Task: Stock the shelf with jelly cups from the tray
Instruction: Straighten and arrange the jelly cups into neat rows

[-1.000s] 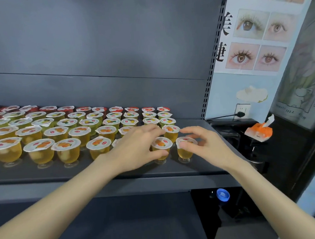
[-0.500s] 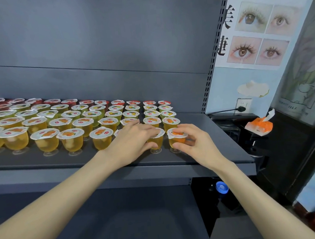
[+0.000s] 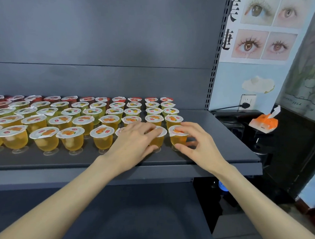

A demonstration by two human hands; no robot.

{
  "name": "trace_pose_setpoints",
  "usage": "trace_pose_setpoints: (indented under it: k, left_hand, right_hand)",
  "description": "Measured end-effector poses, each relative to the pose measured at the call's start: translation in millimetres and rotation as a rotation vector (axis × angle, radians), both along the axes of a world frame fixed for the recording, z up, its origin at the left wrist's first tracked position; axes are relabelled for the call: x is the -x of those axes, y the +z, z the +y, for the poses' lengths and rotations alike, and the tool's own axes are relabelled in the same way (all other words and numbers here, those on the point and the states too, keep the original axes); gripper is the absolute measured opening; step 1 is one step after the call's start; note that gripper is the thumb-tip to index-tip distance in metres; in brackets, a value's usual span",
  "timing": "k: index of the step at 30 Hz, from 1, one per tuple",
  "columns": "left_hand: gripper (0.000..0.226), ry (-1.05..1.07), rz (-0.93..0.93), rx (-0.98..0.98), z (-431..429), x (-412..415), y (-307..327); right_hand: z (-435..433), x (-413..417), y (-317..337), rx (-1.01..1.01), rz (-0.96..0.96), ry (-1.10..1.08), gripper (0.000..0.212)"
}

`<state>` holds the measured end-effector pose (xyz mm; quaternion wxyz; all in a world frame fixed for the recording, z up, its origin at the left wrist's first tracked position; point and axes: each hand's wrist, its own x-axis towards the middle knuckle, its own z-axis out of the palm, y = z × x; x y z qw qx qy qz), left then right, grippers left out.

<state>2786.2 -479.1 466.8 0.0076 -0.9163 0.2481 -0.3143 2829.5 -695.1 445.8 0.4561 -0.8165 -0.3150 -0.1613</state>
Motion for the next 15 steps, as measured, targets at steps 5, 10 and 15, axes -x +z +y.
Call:
trace_pose_setpoints:
  k: [5, 10, 15]
  left_hand:
    - [0.047, 0.002, -0.038, -0.008, -0.7, -1.5, -0.1]
    - [0.048, -0.005, -0.088, 0.001, 0.5, -3.3, -3.3]
    - [0.047, -0.007, -0.114, -0.009, 0.4, -4.8, -2.5]
  right_hand:
    - [0.1, 1.2, -0.3, -0.009, -0.008, 0.001, 0.041]
    - [0.7, 3.6, 1.3, -0.022, 0.018, 0.002, 0.043]
    - [1.2, 3.0, 0.7, -0.024, 0.031, -0.018, 0.042]
